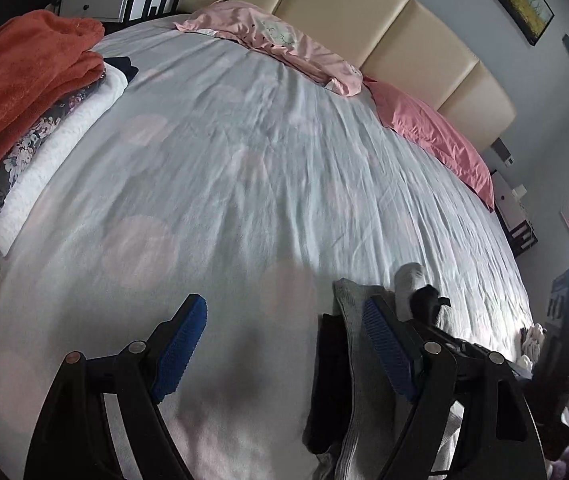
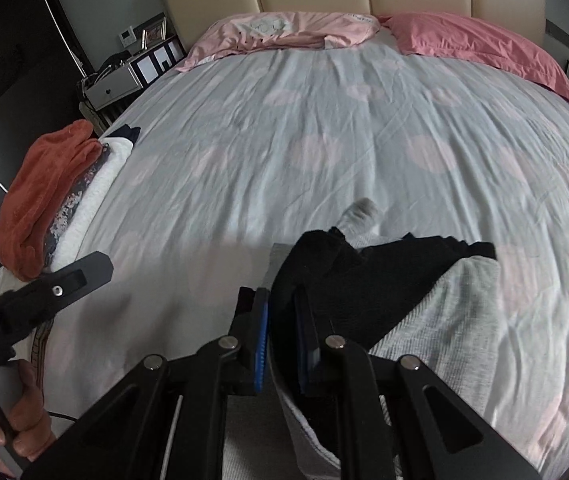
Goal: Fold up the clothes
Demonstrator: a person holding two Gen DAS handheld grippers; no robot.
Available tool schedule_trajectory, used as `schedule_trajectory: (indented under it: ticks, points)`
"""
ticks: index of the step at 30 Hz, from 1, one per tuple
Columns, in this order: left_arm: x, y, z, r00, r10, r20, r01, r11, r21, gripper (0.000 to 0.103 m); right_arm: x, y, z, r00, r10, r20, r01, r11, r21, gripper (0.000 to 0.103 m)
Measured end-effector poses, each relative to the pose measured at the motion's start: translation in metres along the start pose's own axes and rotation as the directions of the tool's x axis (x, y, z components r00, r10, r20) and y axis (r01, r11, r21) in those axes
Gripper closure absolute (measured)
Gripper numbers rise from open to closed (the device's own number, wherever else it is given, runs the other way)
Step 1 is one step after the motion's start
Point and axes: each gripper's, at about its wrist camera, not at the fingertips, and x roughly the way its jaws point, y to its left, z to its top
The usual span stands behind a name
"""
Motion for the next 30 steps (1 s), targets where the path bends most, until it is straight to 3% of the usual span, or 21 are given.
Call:
schedule_trajectory:
  ticks: [6,10,14,18,23,26,30]
  points:
    - [0.010,0.003,0.002,1.000,-0.010,-0.017,0.010,1.000,-0.006,0.021,0.048,0.005,-0.005,0.995,0.000,-0.098,-0.001,1.000,-0.008,0.091]
    - [0.020,0.001,0.001,0.999,0.000,-0.043,0.000,1.000,0.009,0.021,0.059,0.007,-0.010,0.992,0.012,-0.125,-0.015,1.000,-0.025,0.086]
    - [0.027,-0.005,-0.004,0.998,0.011,-0.067,-0.008,0.999,0.041,0.021,0.055,0.019,-0.008,0.988,0.045,-0.146,-0.055,0.997,-0.063,0.064]
    - [0.026,-0.006,-0.010,0.996,0.018,-0.088,-0.014,0.999,0.045,0.021,0.035,0.015,-0.008,0.988,0.073,-0.134,-0.080,0.996,-0.047,0.064]
    - [0.022,-0.016,-0.026,0.983,-0.049,-0.178,0.053,0.999,0.014,0.021,-0.022,-0.006,-0.022,0.992,0.110,-0.068,-0.111,0.994,-0.011,0.064]
    - [0.018,-0.033,-0.040,0.967,-0.108,-0.230,0.116,0.993,0.024,0.021,-0.060,-0.025,-0.042,0.996,0.089,-0.011,-0.089,0.996,0.003,0.064]
    - [0.013,-0.058,-0.058,0.951,-0.127,-0.283,0.148,0.987,0.055,0.021,-0.093,-0.060,-0.082,0.999,0.048,0.022,-0.049,0.998,0.040,0.063]
